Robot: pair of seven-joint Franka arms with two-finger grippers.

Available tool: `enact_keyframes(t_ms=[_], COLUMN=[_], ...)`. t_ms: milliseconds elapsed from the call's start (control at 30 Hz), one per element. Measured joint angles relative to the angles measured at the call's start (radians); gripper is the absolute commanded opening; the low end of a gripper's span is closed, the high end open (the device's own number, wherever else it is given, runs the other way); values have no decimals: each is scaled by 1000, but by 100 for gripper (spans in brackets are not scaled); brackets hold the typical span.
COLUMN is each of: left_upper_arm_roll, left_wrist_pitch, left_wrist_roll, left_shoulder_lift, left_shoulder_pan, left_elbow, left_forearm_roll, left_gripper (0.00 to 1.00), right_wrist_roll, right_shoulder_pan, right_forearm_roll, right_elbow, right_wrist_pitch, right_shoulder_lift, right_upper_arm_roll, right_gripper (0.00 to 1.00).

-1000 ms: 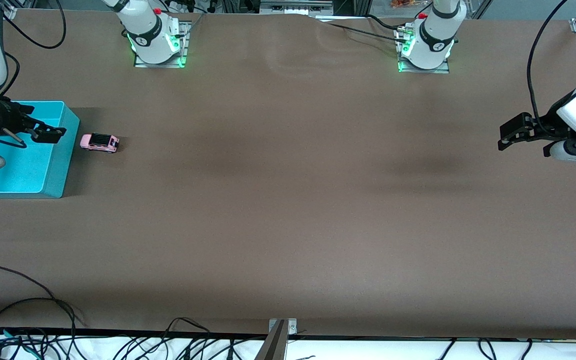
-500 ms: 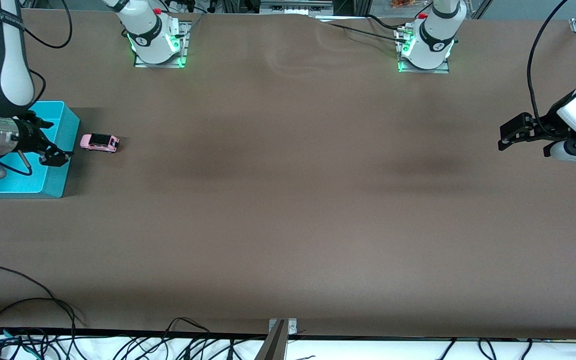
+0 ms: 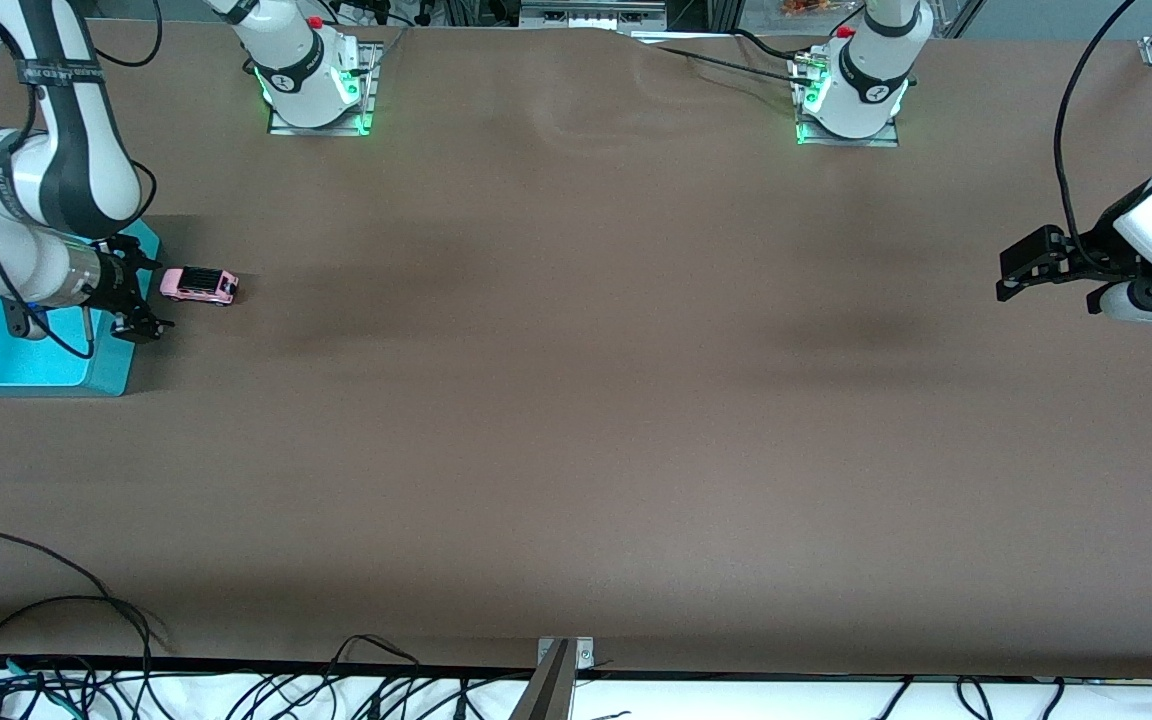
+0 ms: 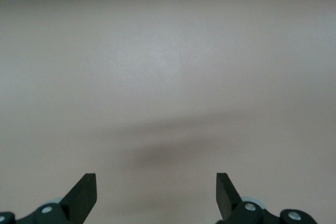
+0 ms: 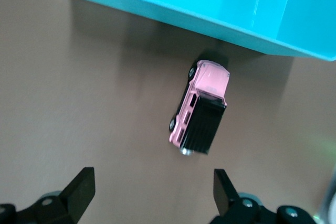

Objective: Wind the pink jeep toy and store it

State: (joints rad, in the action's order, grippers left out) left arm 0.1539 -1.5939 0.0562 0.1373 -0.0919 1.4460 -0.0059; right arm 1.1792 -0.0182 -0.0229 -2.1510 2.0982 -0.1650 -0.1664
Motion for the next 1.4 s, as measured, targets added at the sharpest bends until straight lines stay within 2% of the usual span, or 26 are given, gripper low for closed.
enact_keyframes(t_ms=[300, 667, 1033, 1100, 1133, 1200, 1300, 1400], left_upper_arm_roll=[0, 0, 0, 0, 0, 0, 0, 0], left_wrist_pitch=[0, 0, 0, 0, 0, 0, 0, 0], left_wrist_roll=[0, 0, 0, 0, 0, 0, 0, 0], left_shoulder_lift=[0, 0, 0, 0, 0, 0, 0, 0], left_shoulder_pan=[0, 0, 0, 0, 0, 0, 0, 0], left_elbow=[0, 0, 0, 0, 0, 0, 0, 0], left_forearm_roll=[0, 0, 0, 0, 0, 0, 0, 0], left_gripper=[100, 100, 100, 100, 100, 100, 100, 100], right_wrist_roll=[92, 113, 116, 116, 117, 121, 149, 171], right_shoulder_pan=[-19, -24, -32, -34, -36, -37, -39, -39], right_forearm_roll=[0, 0, 0, 0, 0, 0, 0, 0], right_elbow=[-133, -324, -376, -377, -378, -378, -377, -374], right_wrist_pitch=[163, 400, 516, 537, 546, 558, 569, 573], right_shoulder_lift=[4, 3, -31, -48, -56, -68, -76, -75], right_upper_arm_roll=[-28, -67, -69, -70, -70, -70, -70, -70], right_gripper=[100, 100, 100, 93, 84, 53, 39, 37])
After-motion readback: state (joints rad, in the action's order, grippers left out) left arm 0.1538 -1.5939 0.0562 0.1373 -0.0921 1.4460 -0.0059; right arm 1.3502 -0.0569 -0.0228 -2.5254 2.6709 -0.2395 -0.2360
